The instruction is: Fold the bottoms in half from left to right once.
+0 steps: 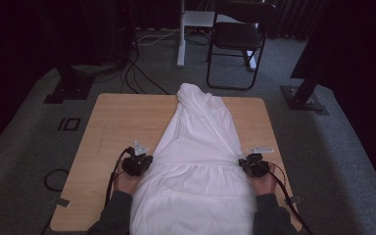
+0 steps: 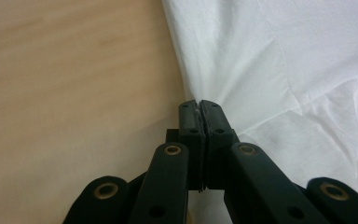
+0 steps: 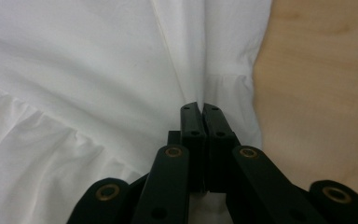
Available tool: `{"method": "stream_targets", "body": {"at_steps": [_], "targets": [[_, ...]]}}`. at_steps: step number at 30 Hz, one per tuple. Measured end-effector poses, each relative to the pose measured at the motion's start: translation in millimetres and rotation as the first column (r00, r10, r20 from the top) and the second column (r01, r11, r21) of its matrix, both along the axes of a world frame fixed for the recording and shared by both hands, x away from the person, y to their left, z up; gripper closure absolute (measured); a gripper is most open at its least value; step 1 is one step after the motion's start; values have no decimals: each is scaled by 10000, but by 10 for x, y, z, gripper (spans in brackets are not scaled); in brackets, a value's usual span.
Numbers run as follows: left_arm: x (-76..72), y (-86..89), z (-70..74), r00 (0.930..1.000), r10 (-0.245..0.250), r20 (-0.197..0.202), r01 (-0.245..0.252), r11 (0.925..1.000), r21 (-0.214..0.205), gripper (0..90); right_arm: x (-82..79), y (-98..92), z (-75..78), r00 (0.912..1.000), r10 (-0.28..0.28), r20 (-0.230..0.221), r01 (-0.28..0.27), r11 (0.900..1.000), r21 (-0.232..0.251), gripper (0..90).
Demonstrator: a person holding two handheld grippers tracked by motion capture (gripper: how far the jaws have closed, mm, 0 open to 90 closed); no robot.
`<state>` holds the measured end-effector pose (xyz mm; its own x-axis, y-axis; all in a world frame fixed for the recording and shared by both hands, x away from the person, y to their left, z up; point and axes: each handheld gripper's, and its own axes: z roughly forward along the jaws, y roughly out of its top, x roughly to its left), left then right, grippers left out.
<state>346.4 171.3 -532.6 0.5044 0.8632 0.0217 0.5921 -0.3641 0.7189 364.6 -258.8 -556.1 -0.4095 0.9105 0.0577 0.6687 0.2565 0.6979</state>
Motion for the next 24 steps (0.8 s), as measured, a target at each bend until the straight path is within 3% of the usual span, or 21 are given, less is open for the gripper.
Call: {"method": "stream_targets", "body": {"at_steps": [1, 2, 3, 4, 5, 7, 9, 10, 11, 12, 13, 14, 15, 16, 17, 18, 19, 21, 22, 23, 24], "targets": [[-122, 15, -16, 9999, -78, -80, 79, 9999, 129, 893, -142, 0, -4, 9999, 105, -54, -105, 9999, 74, 885], [-122, 15, -16, 9999, -78, -80, 79, 9999, 129, 893, -142, 0, -4, 9999, 105, -54, -105, 9999, 74, 885], [-236, 24, -42, 9997, -120, -207, 124, 9997, 188, 892, -291, -3, -8, 9996, 219, -163, -215, 9996, 206, 885], [-236, 24, -42, 9997, -120, -207, 124, 9997, 188, 892, -291, -3, -8, 9996, 219, -163, -215, 9996, 206, 885], [-329, 36, -66, 9993, -235, -305, 243, 9994, 266, 890, -387, -3, -3, 9987, 425, -273, -420, 9989, 188, 885], [-376, 58, -50, 9995, -322, -70, 324, 9993, 195, 864, -449, 1, 19, 9964, 662, -523, -657, 9978, 109, 874], [-357, 105, 9, 9995, -130, 299, 129, 9999, 25, 744, -450, 7, 53, 9940, 980, -493, -976, 9952, 102, 749], [-357, 105, 9, 9995, -130, 299, 129, 9999, 25, 697, -450, 7, 53, 9940, 980, -493, -976, 9952, 102, 749], [-280, 187, 55, 9990, 253, 366, -232, 9981, -576, 669, -404, 7, 117, 9958, 895, -167, -891, 9958, 204, 619], [-280, 187, 55, 9990, 253, 366, -232, 9981, -576, 650, -404, 7, 117, 9958, 895, -167, -891, 9958, 204, 619], [-183, 240, 85, 9975, 506, 489, -470, 9964, -704, 633, -310, 17, 202, 9956, 921, 197, -930, 9945, 482, 571], [-183, 240, 85, 9975, 506, 489, -470, 9964, -704, 622, -310, 17, 202, 9956, 921, 197, -930, 9945, 482, 571], [-84, 265, 105, 9967, 601, 545, -541, 9930, -1046, 612, -178, 67, 281, 9940, 939, 559, -959, 9948, 347, 537], [-84, 265, 105, 9967, 601, 545, -541, 9930, -1046, 602, -97, 96, 312, 9926, 989, 698, -1017, 9941, 373, 537], [10, 241, 127, 9963, 620, 589, -552, 9923, -1112, 593, -9, 127, 337, 9915, 1060, 761, -1094, 9931, 427, 540], [10, 241, 127, 9963, 620, 589, -552, 9923, -1112, 592, -9, 127, 337, 9915, 1060, 761, -1094, 9931, 427, 540], [97, 185, 158, 9966, 443, 688, -367, 9934, -1083, 586, 215, 208, 360, 9895, 1171, 842, -1217, 9912, 512, 552], [178, 109, 185, 9965, 228, 799, -147, 9949, -1000, 577, 398, 275, 353, 9902, 1166, 767, -1210, 9911, 559, 553], [178, 109, 185, 9965, 228, 799, -147, 9949, -1000, 561, 398, 275, 353, 9902, 1166, 767, -1210, 9911, 559, 553], [248, 49, 201, 9974, 79, 720, -14, 9959, -910, 561, 495, 315, 344, 9909, 1147, 706, -1189, 9912, 581, 549], [285, 18, 206, 9973, 24, 738, 37, 9966, -822, 539, 695, 394, 310, 9932, 1059, 482, -1087, 9923, 599, 518]]}}
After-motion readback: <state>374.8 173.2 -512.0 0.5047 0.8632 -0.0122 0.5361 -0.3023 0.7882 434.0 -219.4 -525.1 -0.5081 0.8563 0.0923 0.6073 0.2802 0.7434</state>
